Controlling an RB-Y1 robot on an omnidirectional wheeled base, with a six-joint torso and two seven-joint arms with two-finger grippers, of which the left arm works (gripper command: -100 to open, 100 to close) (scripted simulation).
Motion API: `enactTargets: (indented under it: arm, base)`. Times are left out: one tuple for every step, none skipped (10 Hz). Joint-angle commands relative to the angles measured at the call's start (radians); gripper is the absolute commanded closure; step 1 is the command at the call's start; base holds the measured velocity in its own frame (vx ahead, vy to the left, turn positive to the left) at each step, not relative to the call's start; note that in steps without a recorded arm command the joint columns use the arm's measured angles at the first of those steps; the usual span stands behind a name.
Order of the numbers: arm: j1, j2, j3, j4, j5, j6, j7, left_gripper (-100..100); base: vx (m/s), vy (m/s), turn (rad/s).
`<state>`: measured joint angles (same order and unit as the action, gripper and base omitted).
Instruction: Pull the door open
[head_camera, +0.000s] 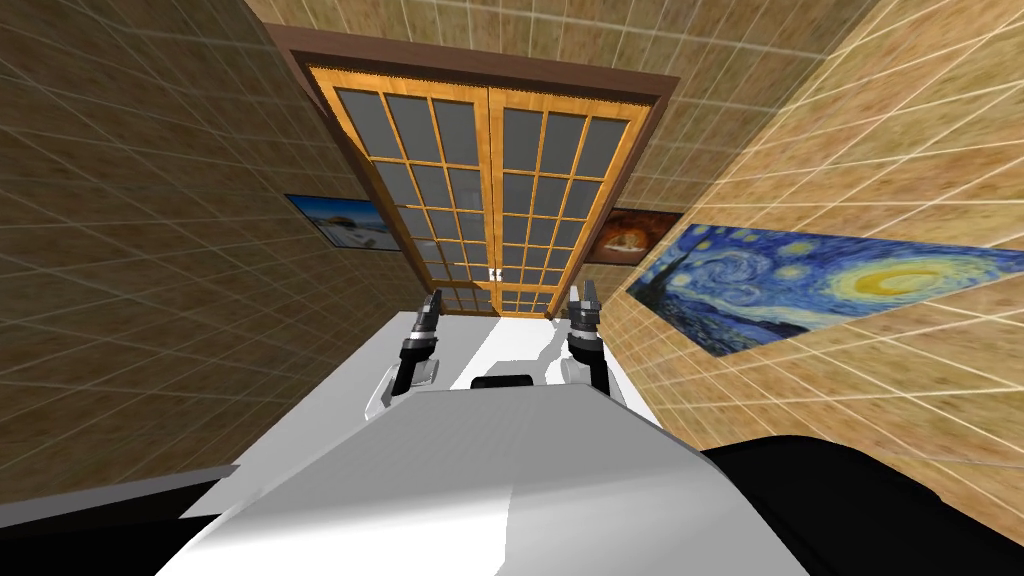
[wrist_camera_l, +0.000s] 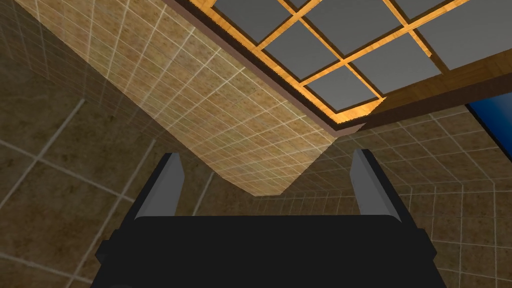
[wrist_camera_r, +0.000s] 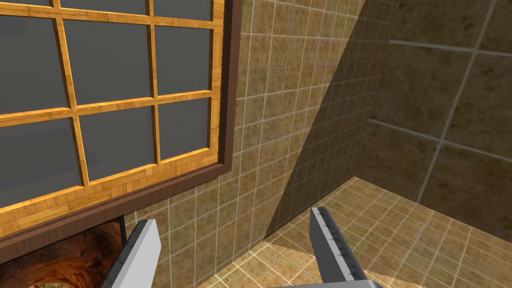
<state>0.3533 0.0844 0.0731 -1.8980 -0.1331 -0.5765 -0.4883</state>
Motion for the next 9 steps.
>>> enactTargets:
  arm:
    - [-0.010,0.005,0.001,0.047,-0.002,-0.018,-0.028,-100]
    - [-0.017,0.009,0.001,0.072,-0.003,-0.024,-0.043,-100]
    - [-0.024,0.012,0.002,0.097,-0.004,-0.031,-0.060,-100]
    - [-0.030,0.016,0.002,0.122,-0.005,-0.037,-0.076,-100]
    - [-0.037,0.019,0.003,0.147,-0.006,-0.043,-0.092,-100]
    - [-0.044,0.023,0.003,0.172,-0.007,-0.049,-0.108,-100]
    - [-0.051,0.026,0.004,0.197,-0.007,-0.055,-0.124,-100]
    - [-0.058,0.030,0.004,0.223,-0.008,-0.062,-0.141,-100]
    - [-0.065,0.033,0.005,0.249,-0.009,-0.068,-0.157,-100]
  base:
    - [0.098,-0.019,0.004]
    - [0.098,-0.019,0.000]
    - [0.103,-0.037,-0.001]
    - [0.104,-0.040,0.004]
    - [0.108,-0.037,0.002]
    - [0.085,-0.031,0.003]
    - [0.084,-0.035,0.000]
    - [0.106,-0.026,0.001]
    - [0.102,-0.017,0.002]
